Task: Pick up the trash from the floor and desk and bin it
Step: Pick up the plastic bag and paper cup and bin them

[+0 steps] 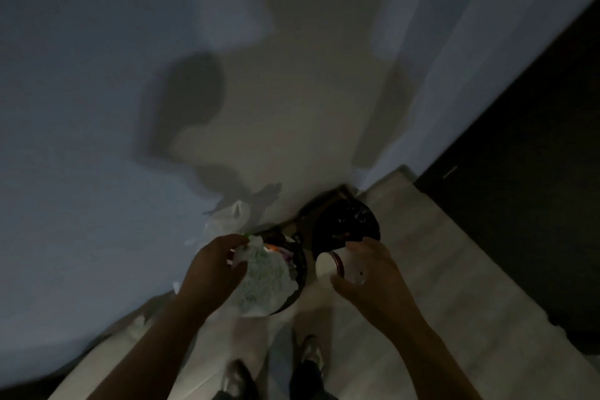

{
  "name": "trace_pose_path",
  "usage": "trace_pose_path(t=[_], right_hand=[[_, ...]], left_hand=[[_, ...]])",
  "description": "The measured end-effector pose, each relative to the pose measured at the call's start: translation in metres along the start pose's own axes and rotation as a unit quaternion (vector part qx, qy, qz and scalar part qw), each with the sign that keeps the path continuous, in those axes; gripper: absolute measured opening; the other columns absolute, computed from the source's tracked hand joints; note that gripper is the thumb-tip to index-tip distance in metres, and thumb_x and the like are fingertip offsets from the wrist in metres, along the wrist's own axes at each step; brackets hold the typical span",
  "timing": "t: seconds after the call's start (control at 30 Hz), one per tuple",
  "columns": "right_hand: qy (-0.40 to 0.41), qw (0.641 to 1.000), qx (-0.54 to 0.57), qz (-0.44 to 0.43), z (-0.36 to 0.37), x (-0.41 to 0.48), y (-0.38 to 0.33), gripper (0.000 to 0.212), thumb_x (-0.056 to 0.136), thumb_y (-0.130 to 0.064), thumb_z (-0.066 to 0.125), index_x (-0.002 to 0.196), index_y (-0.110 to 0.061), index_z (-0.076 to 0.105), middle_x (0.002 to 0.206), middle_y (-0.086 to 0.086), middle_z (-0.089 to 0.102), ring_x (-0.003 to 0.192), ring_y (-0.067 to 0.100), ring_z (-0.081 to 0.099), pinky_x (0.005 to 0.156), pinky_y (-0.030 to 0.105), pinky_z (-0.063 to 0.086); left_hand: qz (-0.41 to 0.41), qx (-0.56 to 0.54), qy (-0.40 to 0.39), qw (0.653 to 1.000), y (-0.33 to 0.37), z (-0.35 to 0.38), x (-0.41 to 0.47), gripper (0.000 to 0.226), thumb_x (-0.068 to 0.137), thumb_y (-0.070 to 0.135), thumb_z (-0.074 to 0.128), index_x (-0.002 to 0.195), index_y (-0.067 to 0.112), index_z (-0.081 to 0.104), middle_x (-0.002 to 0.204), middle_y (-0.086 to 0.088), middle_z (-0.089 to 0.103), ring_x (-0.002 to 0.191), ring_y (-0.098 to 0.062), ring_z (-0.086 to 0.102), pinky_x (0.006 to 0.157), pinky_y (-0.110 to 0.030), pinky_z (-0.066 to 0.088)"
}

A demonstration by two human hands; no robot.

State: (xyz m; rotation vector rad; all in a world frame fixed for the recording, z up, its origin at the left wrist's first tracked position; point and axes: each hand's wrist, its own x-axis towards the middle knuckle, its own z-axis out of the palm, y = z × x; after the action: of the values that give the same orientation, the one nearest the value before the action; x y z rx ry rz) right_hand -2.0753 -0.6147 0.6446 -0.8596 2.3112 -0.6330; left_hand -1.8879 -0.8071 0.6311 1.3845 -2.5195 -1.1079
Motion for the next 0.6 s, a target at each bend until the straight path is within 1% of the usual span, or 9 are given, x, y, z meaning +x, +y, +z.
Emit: trace_pose_path(t=[0.03,0.1,0.23,0.3,0.4,0.5,0.6], right_hand=[[-0.016,1.000,-0.003,0.008,0.006,0.010,0.007,0.075,0.077,-0.044,0.073,0.141,-0.025,0.039,0.152,0.000,0.026,0.137,0.015,0.029,0.105,0.025,0.033],[-0.032,0.999,-0.003,0.017,0.020,0.027,0.020,0.075,0.077,-0.043,0.073,0.141,-0.023,0.039,0.151,0.000,0.026,0.137,0.015,0.028,0.107,0.027,0.035],[-0.049,0.999,-0.004,0.014,0.053,0.054,0.042,0.070,0.078,-0.039,0.073,0.138,-0.017,0.043,0.144,-0.001,0.037,0.138,0.015,0.028,0.110,0.035,0.035],[-0.052,0.998,-0.005,0.020,0.073,0.069,0.054,0.070,0.078,-0.038,0.074,0.137,-0.015,0.044,0.141,0.000,0.040,0.135,0.015,0.032,0.109,0.035,0.036],[-0.065,0.997,-0.004,0.043,0.107,0.092,0.073,0.071,0.077,-0.037,0.075,0.137,-0.014,0.044,0.142,0.001,0.040,0.134,0.015,0.034,0.108,0.034,0.036],[-0.080,0.995,0.006,0.055,0.146,0.114,0.094,0.073,0.077,-0.034,0.077,0.137,-0.012,0.043,0.144,0.004,0.036,0.134,0.018,0.034,0.108,0.036,0.037],[-0.098,0.993,0.002,0.064,0.186,0.134,0.117,0.075,0.077,-0.036,0.076,0.139,-0.015,0.041,0.147,0.004,0.032,0.134,0.021,0.034,0.107,0.038,0.038]], left_hand=[[0.000,0.004,-0.010,1.000,-0.005,0.010,0.008,0.040,0.082,0.012,0.068,0.122,0.016,0.061,0.120,-0.002,0.061,0.096,-0.015,0.059,0.082,-0.020,0.044],[-0.001,0.010,-0.028,1.000,-0.020,0.028,0.026,0.045,0.083,0.013,0.069,0.126,0.012,0.057,0.124,-0.006,0.058,0.104,-0.019,0.057,0.087,-0.022,0.044],[-0.013,0.015,-0.061,0.998,-0.056,0.066,0.065,0.049,0.084,0.012,0.067,0.131,0.010,0.053,0.130,-0.007,0.054,0.110,-0.020,0.055,0.093,-0.026,0.045],[-0.025,0.019,-0.075,0.997,-0.076,0.089,0.083,0.051,0.085,0.012,0.066,0.134,0.011,0.051,0.133,-0.007,0.052,0.113,-0.020,0.054,0.097,-0.029,0.045],[-0.037,0.031,-0.101,0.994,-0.111,0.127,0.103,0.054,0.086,0.013,0.064,0.137,0.012,0.047,0.137,-0.008,0.049,0.119,-0.023,0.052,0.101,-0.036,0.044],[-0.061,0.037,-0.126,0.989,-0.147,0.167,0.120,0.054,0.087,0.017,0.063,0.138,0.016,0.046,0.136,-0.006,0.050,0.115,-0.021,0.054,0.097,-0.035,0.047],[-0.088,0.046,-0.155,0.983,-0.183,0.208,0.130,0.052,0.087,0.020,0.064,0.136,0.017,0.048,0.131,-0.007,0.054,0.109,-0.021,0.058,0.093,-0.034,0.049]])
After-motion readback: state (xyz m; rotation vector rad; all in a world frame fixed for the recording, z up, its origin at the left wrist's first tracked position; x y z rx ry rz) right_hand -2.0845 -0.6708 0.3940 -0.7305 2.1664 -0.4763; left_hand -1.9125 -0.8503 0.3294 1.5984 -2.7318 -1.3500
